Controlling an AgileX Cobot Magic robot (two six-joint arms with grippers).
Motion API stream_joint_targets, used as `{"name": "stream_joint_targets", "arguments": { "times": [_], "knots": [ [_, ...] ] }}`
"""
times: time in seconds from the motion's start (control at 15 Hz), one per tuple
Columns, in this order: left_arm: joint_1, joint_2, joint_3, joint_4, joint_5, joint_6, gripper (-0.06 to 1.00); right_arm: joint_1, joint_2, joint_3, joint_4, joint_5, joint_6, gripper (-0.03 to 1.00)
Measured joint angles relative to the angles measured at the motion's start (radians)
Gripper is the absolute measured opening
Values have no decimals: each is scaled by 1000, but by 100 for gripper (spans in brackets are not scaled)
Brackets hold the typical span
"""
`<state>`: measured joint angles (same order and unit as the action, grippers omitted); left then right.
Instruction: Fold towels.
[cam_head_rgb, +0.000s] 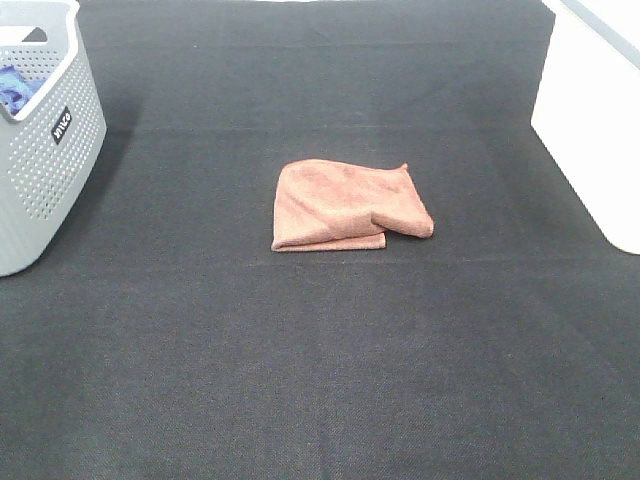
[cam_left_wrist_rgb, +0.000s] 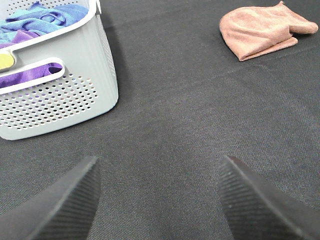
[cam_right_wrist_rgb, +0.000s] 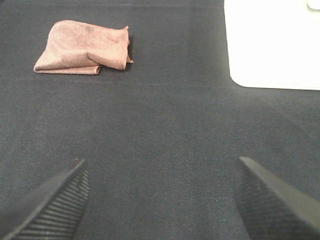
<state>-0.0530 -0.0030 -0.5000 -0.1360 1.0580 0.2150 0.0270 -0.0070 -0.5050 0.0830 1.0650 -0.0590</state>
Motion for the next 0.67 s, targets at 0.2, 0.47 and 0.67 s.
{"name": "stream_joint_targets", "arguments": {
  "times": [0.2,0.47,0.67],
  "knots": [
    [0,0,0,0,0,2,65,0,0,0,3,0,0,75],
    [0,0,0,0,0,2,65,0,0,1,3,0,0,75],
    [0,0,0,0,0,2,65,0,0,1,3,0,0,75]
  ]
}}
